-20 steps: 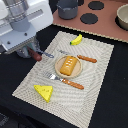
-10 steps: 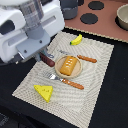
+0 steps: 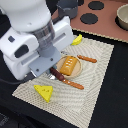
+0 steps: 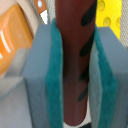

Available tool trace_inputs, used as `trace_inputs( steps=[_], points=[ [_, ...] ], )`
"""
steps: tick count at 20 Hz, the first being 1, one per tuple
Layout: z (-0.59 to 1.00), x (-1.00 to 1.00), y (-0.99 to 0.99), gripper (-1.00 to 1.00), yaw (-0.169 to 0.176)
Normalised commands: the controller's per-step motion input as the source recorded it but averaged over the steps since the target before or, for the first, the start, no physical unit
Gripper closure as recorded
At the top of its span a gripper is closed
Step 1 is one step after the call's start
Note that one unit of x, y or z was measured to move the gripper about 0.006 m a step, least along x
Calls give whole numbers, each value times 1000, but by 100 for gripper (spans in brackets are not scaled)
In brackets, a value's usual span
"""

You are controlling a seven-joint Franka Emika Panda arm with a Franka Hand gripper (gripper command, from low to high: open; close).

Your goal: Interact with the objects in diverse but meaningful ways.

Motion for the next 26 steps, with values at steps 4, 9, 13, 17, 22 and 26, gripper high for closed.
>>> trace_inputs(
  steps=[4, 9, 13, 17, 22, 26],
  points=[
    [-161, 516, -74, 100, 0],
    [-194, 437, -198, 100, 0],
    [-162, 512, -288, 100, -2],
    [11, 701, -107, 100, -27],
    [98, 698, -84, 100, -27],
    [40, 716, -101, 100, -25]
  ],
)
